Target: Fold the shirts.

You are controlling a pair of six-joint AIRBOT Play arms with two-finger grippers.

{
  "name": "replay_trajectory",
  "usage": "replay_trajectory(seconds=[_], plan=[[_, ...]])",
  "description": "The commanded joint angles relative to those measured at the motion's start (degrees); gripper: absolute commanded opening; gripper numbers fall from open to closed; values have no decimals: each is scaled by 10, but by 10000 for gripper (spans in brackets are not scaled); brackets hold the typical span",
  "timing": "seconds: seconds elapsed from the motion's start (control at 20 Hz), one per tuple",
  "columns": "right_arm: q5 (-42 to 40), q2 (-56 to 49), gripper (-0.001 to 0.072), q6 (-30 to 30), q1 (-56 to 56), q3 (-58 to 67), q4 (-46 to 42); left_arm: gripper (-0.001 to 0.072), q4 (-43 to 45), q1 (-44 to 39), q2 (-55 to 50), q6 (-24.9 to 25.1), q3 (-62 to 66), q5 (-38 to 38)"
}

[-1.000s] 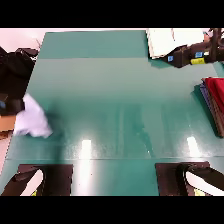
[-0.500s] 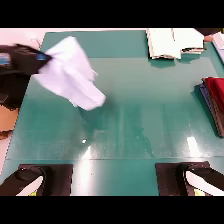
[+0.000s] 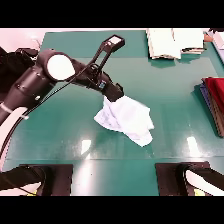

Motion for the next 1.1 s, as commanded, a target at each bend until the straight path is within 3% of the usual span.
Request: replay_trajectory(seconds=[0.0,0.25,0.45,0.8,0.85,0.9,0.95,1.05], plan=[[11,0,17,3,-2,1,0,547,3,80,-25,-14,-7,-40],[19,0,16,3,-2,1,0,547,-37,187,-30,-32,-158,-26],[18,0,16,3,-2,1,0,547,-99,175,-66,-30,-261,33],[25,0,16,3,-2,1,0,540,-112,102,-106,-31,-266,92],[30,0,16,3,-2,1,0,381,-111,104,-106,-33,-260,84],[38,0,16,3,-2,0,-1,160,-110,111,-105,-33,-251,75],[44,0,17,3,-2,-4,-1,30,-110,119,-104,-31,-237,62],[64,12,16,3,-3,-46,-2,25,-107,142,-93,-30,-199,37]])
